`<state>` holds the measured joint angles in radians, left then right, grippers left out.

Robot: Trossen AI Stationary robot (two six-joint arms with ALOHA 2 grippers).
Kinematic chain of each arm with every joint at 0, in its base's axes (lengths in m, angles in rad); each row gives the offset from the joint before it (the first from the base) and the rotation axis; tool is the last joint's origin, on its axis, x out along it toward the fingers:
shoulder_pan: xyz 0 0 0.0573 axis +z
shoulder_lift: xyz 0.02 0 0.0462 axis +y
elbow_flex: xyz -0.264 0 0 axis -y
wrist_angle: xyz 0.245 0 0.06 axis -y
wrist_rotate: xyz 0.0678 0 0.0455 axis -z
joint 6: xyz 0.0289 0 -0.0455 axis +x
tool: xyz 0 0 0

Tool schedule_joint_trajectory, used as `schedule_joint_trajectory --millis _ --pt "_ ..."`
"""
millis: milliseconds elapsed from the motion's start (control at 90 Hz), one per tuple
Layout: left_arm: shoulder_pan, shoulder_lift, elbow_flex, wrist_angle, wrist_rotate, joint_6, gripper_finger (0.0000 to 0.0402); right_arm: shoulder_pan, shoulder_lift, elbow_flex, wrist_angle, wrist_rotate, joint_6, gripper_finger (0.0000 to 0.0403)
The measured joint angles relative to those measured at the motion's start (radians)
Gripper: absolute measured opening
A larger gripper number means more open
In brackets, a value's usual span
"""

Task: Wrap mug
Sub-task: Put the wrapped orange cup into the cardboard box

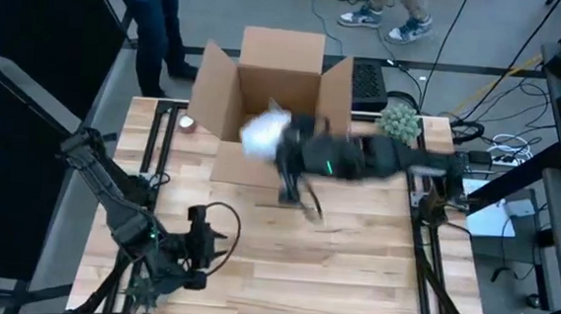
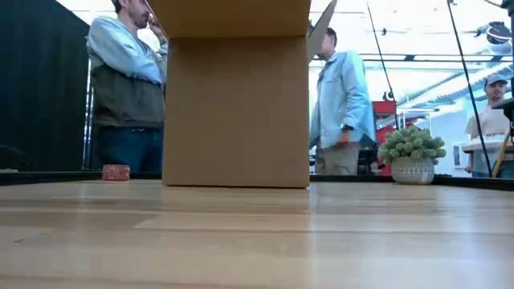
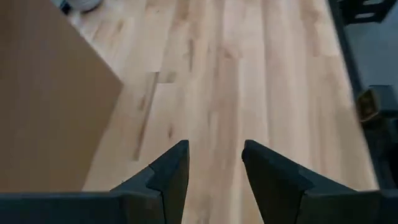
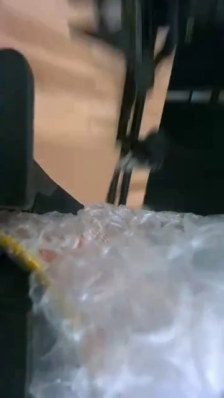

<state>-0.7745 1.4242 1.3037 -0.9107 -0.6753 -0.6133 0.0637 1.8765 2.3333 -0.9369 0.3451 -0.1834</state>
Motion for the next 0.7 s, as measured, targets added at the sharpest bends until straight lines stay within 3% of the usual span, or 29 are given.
schedule_joint_trajectory --millis 311,600,700 --pt "0.041 0.000 -0.001 -0.043 0.005 -0.014 0.0143 -0.304 0.113 0.001 0.015 -0.195 0.099 0.0008" --pt "0.041 0.000 -0.083 -0.042 0.010 -0.062 0.0143 -0.368 0.324 0.007 -0.045 -0.304 0.151 0.0008" --pt "0.041 0.000 -0.111 -0.021 0.031 -0.071 0.0143 -0.383 0.375 0.010 -0.043 -0.397 0.176 0.0008"
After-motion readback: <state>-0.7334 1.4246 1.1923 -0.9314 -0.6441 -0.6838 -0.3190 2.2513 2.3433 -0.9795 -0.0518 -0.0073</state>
